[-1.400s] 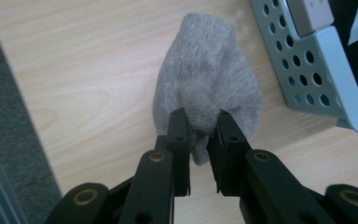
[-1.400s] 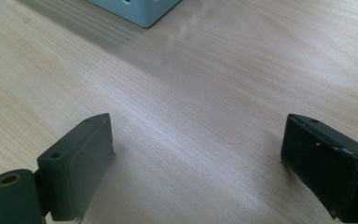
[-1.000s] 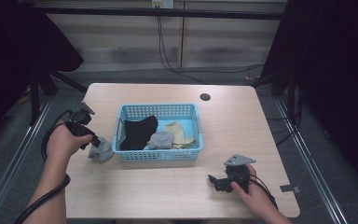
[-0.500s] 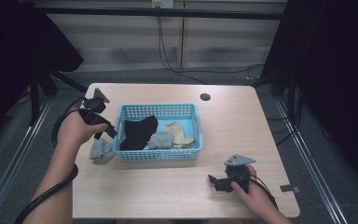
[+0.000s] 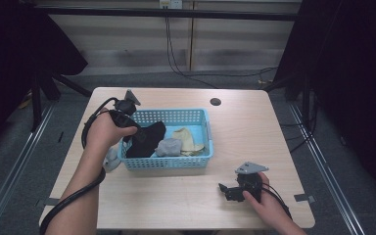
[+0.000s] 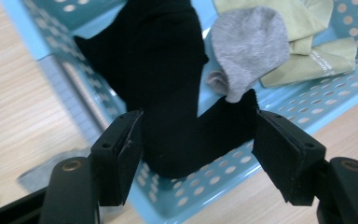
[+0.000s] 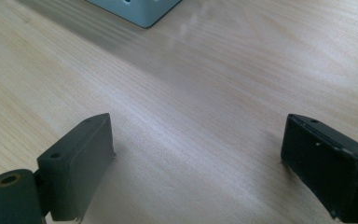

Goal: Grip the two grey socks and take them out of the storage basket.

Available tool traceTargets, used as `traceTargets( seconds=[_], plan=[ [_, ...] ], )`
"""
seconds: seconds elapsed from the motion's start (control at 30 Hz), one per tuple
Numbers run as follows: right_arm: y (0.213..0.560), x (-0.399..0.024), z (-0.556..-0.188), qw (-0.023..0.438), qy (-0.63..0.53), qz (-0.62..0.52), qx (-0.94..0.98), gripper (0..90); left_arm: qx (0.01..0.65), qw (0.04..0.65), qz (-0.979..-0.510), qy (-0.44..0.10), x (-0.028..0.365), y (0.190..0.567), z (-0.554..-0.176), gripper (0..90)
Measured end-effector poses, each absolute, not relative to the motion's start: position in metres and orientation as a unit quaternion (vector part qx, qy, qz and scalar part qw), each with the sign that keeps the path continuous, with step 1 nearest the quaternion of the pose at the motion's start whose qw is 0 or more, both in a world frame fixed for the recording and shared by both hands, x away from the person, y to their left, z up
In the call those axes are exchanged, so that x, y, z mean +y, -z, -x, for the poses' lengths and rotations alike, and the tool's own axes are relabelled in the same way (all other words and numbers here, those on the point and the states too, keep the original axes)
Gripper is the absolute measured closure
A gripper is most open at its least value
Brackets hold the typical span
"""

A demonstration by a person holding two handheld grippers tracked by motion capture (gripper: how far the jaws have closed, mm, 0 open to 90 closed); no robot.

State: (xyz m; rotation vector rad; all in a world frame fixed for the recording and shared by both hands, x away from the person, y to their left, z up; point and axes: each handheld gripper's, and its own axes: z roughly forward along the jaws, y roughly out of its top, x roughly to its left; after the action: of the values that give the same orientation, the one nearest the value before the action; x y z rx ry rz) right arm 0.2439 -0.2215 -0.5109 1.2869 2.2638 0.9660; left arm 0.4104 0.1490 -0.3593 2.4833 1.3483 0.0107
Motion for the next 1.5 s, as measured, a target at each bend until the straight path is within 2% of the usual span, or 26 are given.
traceTargets(
  seconds=[0.57,1.5],
  plan=[
    [0.511,-0.222,-0.244,0.181,-0.342,-0.456,0.801,8.7,0.441,0.153,-0.884,0.018,0.101,0.392,-0.417,32.5],
    [0.511,-0.221,-0.244,0.18,-0.342,-0.457,0.801,8.7,0.453,0.152,-0.878,0.035,0.07,0.44,-0.426,33.6]
  ],
)
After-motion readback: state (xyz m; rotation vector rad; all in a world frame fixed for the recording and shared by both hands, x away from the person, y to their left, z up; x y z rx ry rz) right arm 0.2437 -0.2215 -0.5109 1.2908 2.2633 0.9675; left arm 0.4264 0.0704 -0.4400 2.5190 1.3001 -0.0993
